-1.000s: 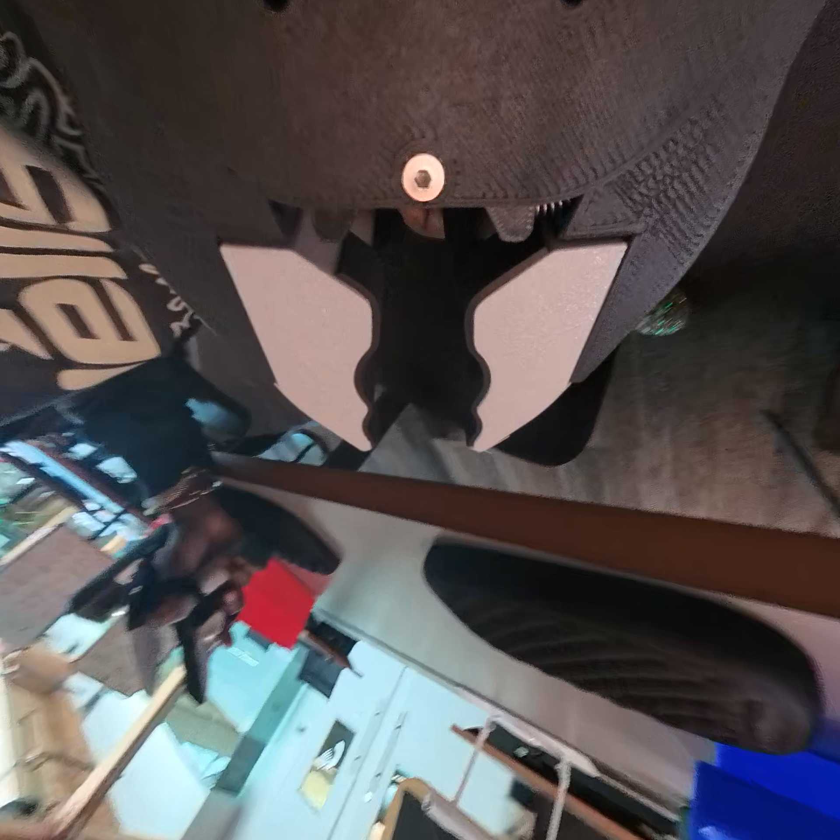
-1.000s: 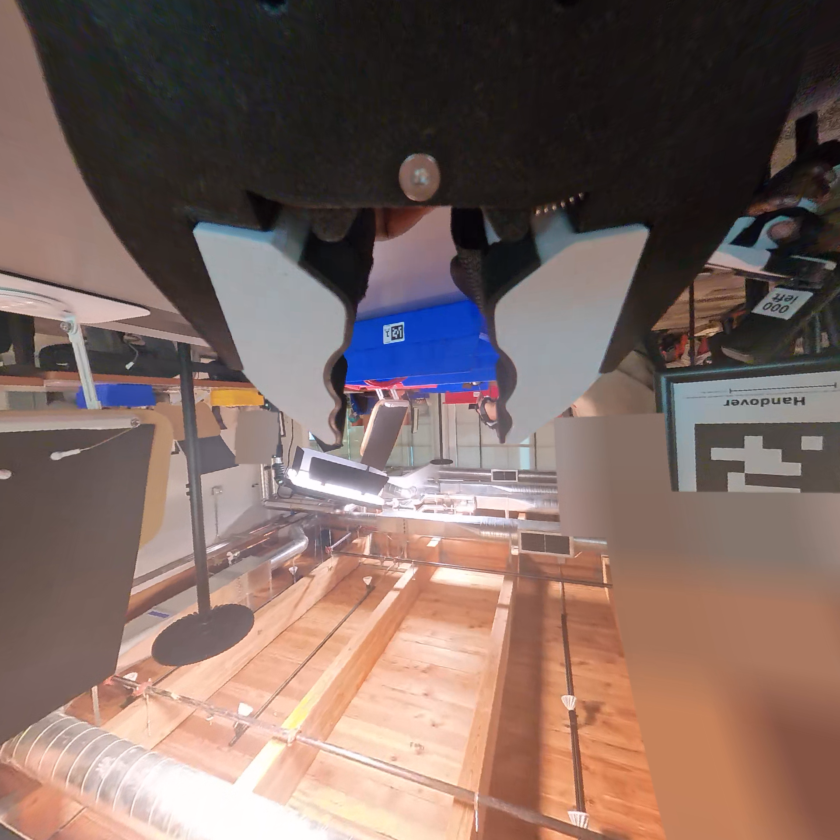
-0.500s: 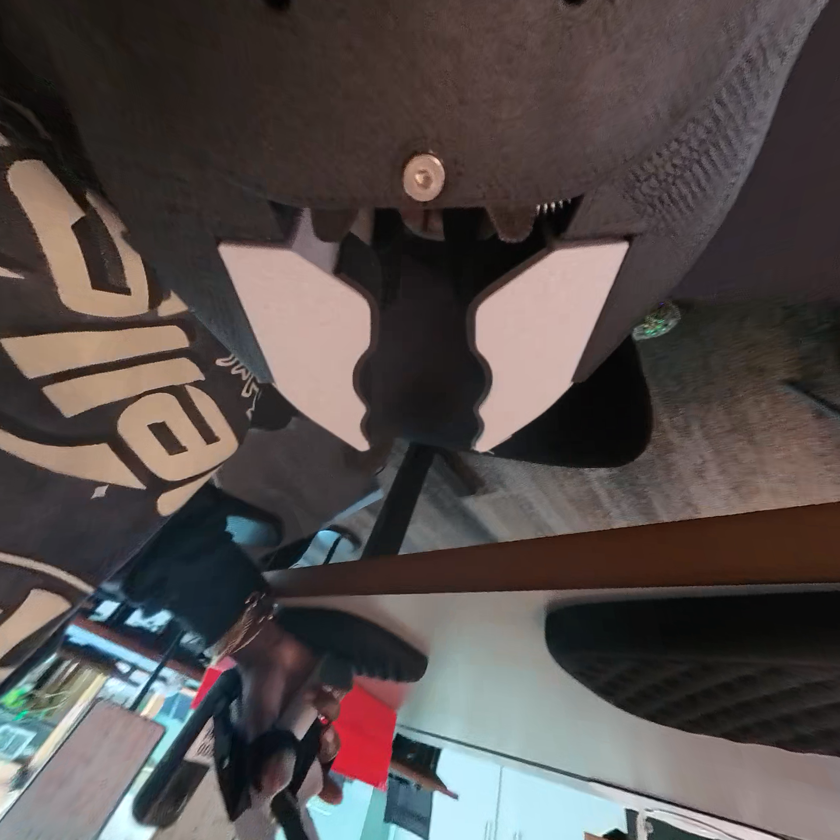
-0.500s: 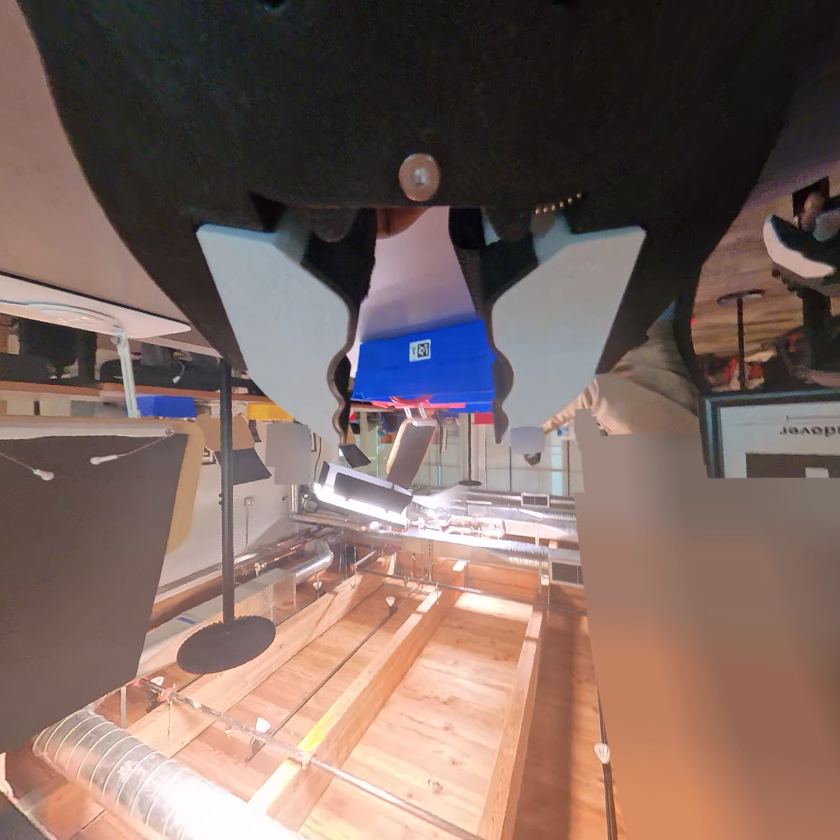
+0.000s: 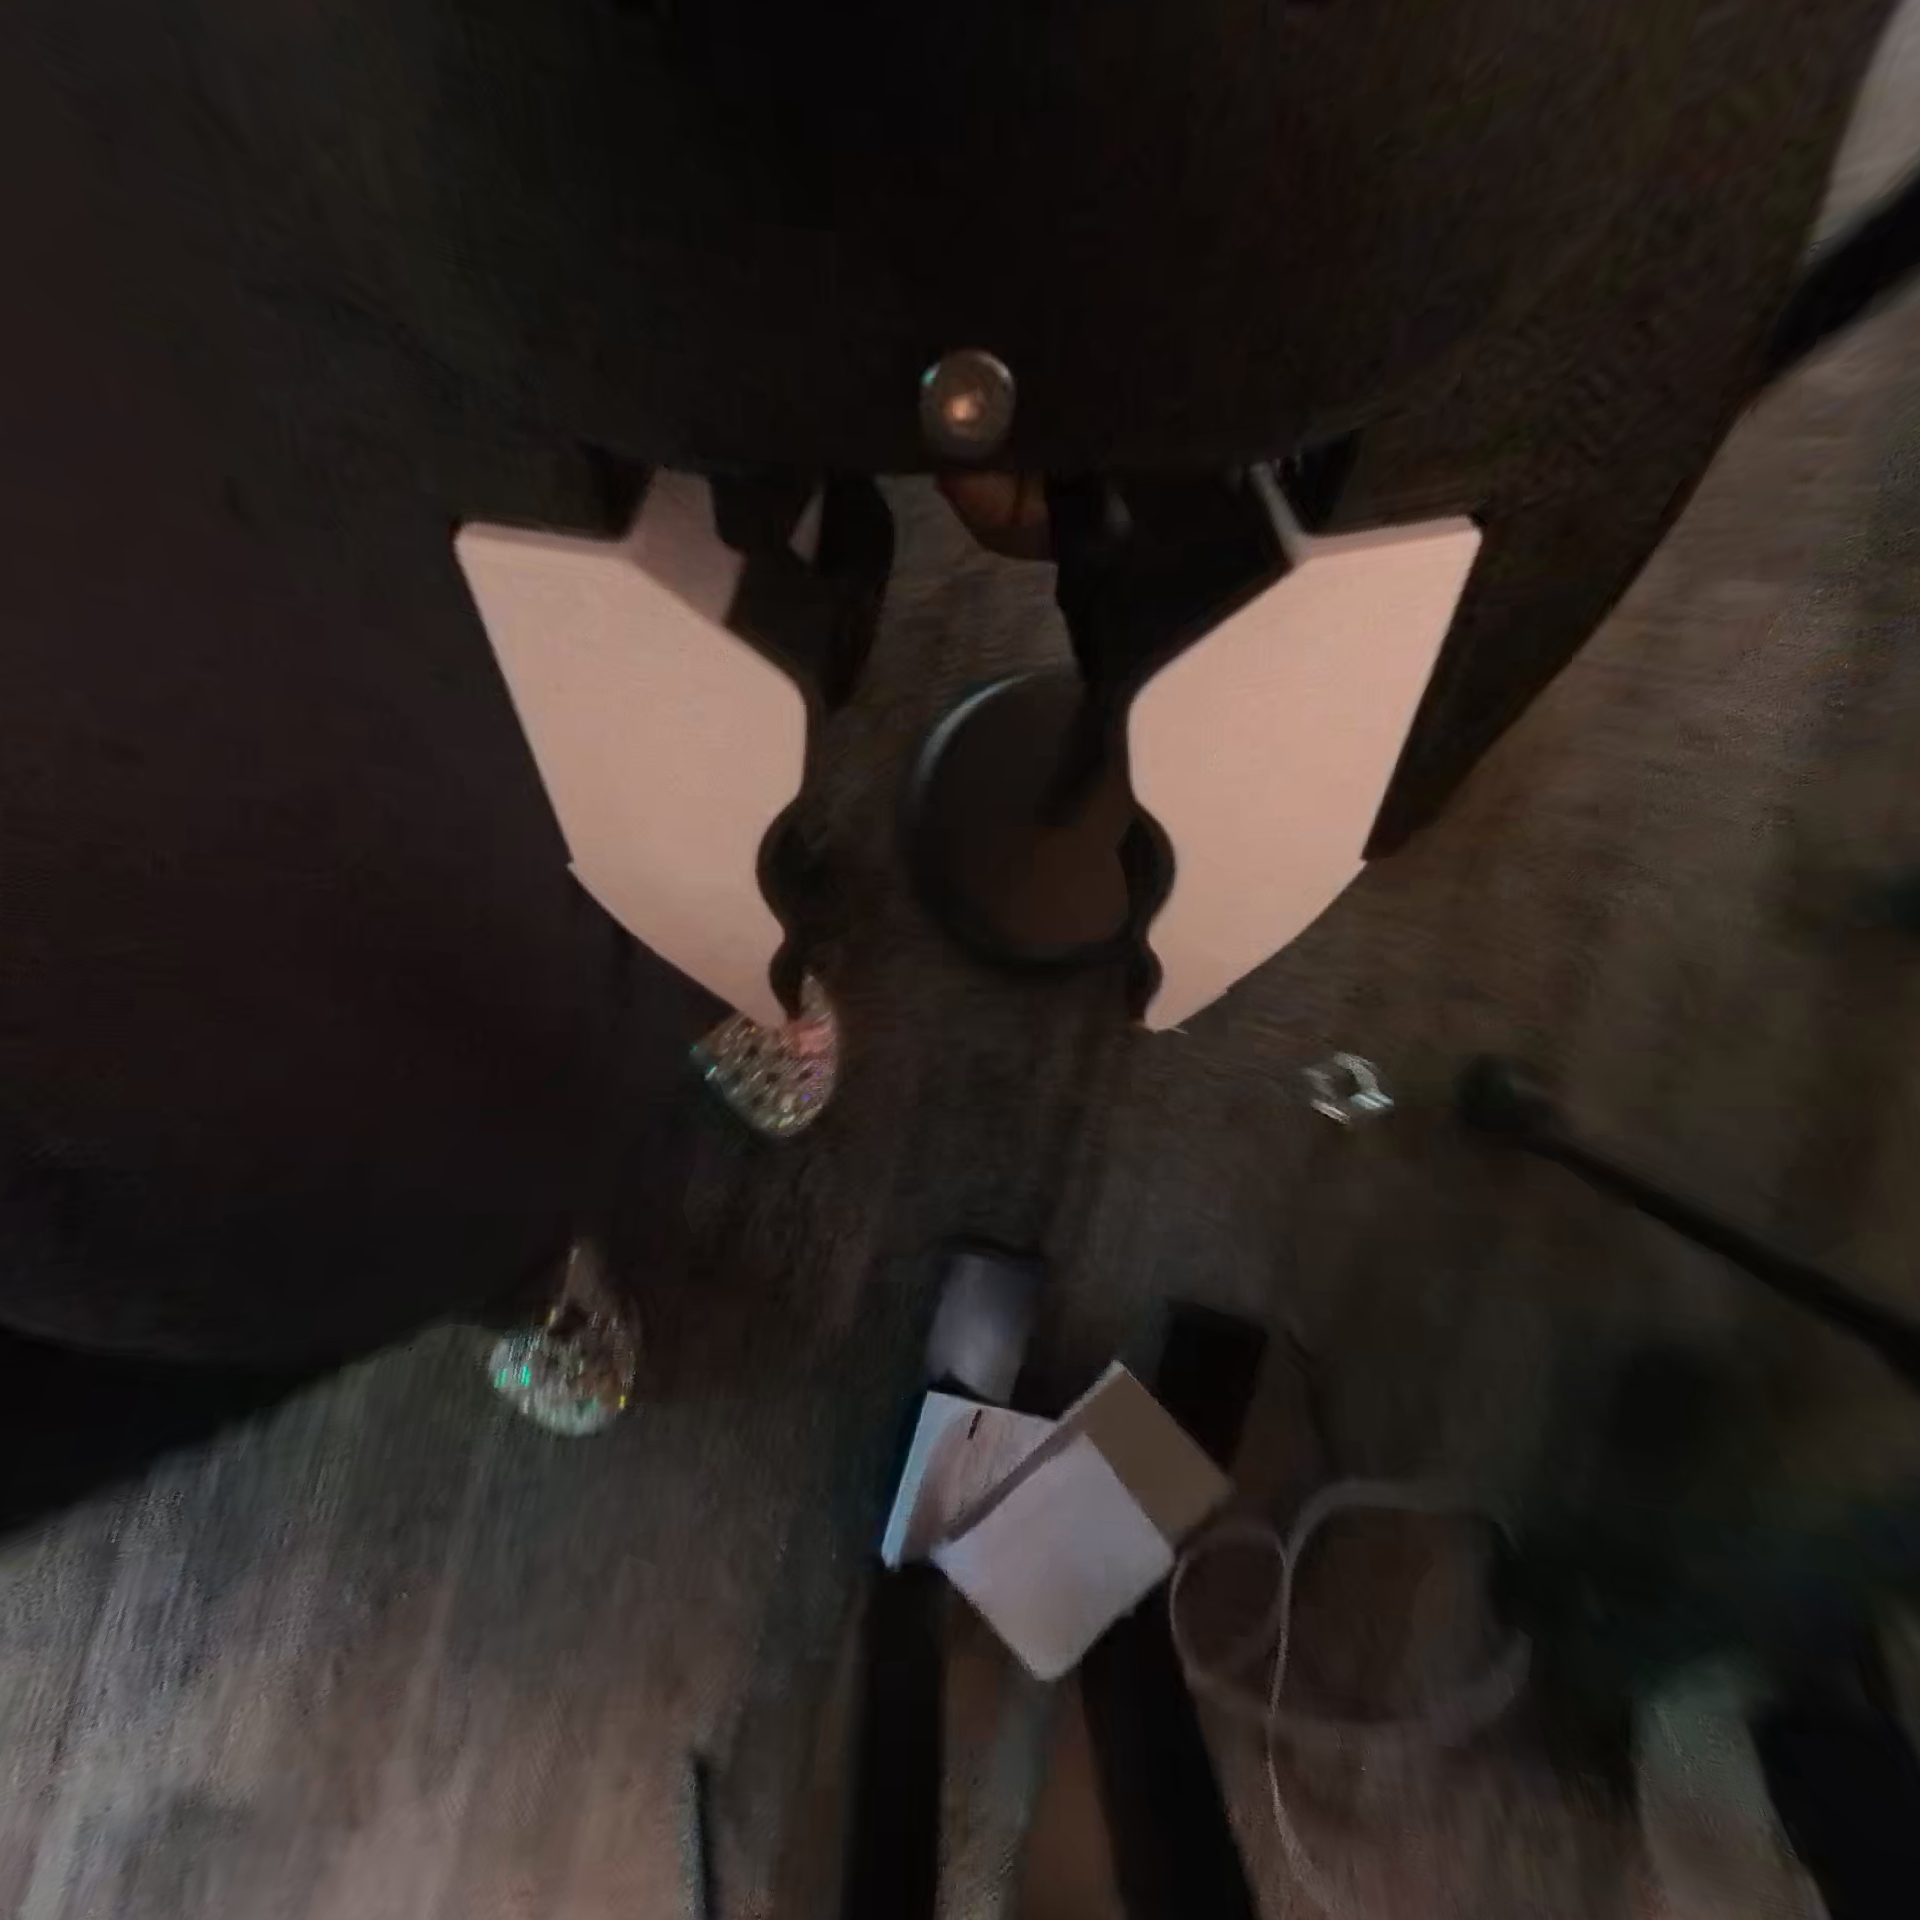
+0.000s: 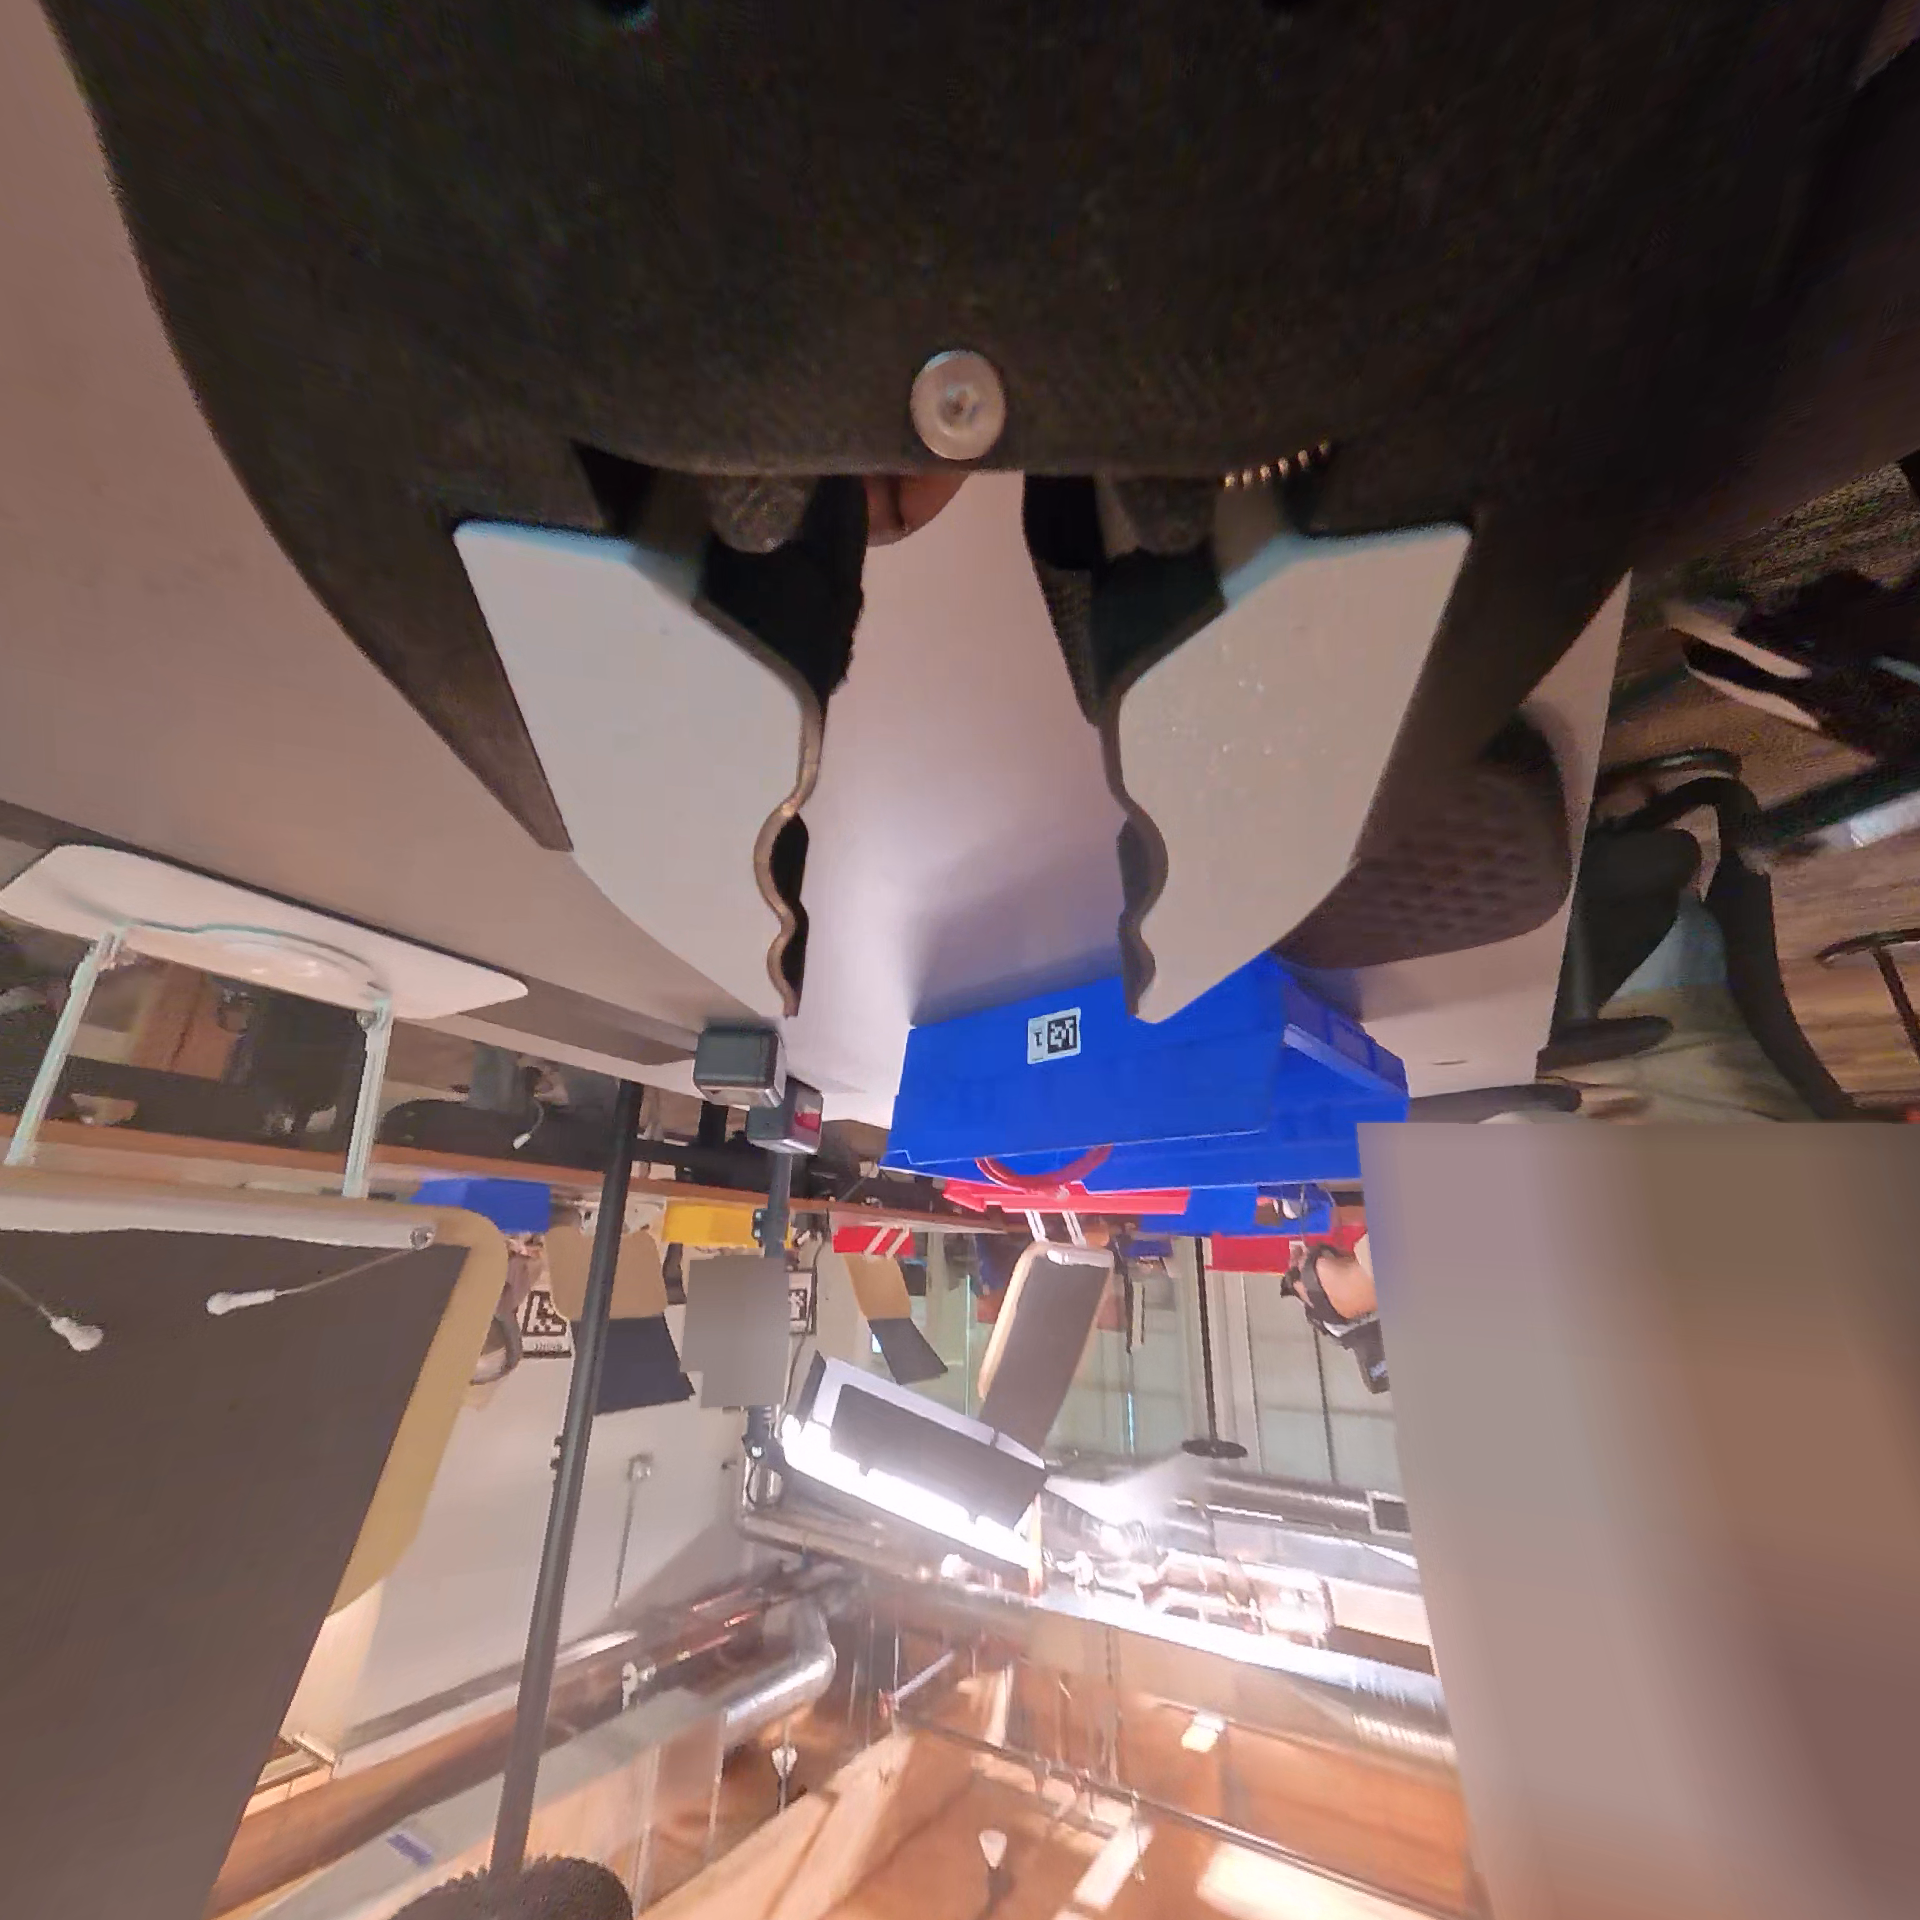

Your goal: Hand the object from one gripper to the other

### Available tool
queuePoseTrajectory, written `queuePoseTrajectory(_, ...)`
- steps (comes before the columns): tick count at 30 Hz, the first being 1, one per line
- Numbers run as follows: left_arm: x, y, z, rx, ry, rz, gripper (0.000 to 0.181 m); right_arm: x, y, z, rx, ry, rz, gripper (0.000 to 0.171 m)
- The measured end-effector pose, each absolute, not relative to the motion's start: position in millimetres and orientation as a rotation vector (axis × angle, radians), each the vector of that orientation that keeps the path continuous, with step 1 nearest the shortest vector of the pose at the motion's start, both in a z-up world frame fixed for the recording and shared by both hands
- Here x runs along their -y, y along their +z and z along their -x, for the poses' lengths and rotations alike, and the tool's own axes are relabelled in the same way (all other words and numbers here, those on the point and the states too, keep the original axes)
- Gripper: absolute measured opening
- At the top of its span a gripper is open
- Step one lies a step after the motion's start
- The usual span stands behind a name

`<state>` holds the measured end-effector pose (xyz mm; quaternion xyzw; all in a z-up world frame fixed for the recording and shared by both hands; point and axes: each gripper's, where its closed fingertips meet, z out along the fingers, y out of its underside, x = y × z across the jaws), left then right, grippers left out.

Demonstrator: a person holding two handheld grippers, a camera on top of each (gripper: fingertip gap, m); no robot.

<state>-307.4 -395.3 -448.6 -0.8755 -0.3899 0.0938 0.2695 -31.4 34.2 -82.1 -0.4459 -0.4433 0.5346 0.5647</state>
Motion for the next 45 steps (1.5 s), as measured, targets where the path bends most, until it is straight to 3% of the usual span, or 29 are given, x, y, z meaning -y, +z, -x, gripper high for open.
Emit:
queuePoseTrajectory(7, 460.1, -689.6, 441.6, 1.581, 0.422, 2.119, 0.068, -57.6, -78.9, 23.1, 0.88, 1.357, 1.144, 0.062)
queuePoseTrajectory(11, 494.2, -783.8, 483.1, 1.794, 0.389, 1.985, 0.075, -69.8, -81.8, 23.0, 0.814, 1.379, 1.217, 0.063)
queuePoseTrajectory(19, 518.6, -861.5, 552.1, 1.755, 0.298, 2.114, 0.079, -71.4, -110.3, 51.2, 0.987, 1.182, 1.41, 0.06)
queuePoseTrajectory(30, 550.6, -930.6, 545.7, 1.705, 0.096, 2.562, 0.077, -78.2, -116.9, 55.3, 0.974, 1.11, 1.468, 0.055)
queuePoseTrajectory(39, 521.3, -942.5, 507.6, 2.081, -0.178, 2.181, 0.0, -78.0, -119.5, 56.4, 0.986, 1.123, 1.486, 0.055)
queuePoseTrajectory(42, 530.7, -932.6, 537.1, 2.09, 0.079, 2.009, 0.067, -87.3, -112.2, 47.2, 0.865, 1.272, 1.495, 0.055)
queuePoseTrajectory(43, 534.1, -929.3, 546.9, 2.041, 0.137, 2.037, 0.081, -89.3, -109.4, 44.4, 0.831, 1.313, 1.487, 0.055)
queuePoseTrajectory(45, 540.7, -927.9, 557.4, 1.883, 0.207, 2.255, 0.083, -89.8, -107.8, 43.3, 0.82, 1.315, 1.476, 0.054)
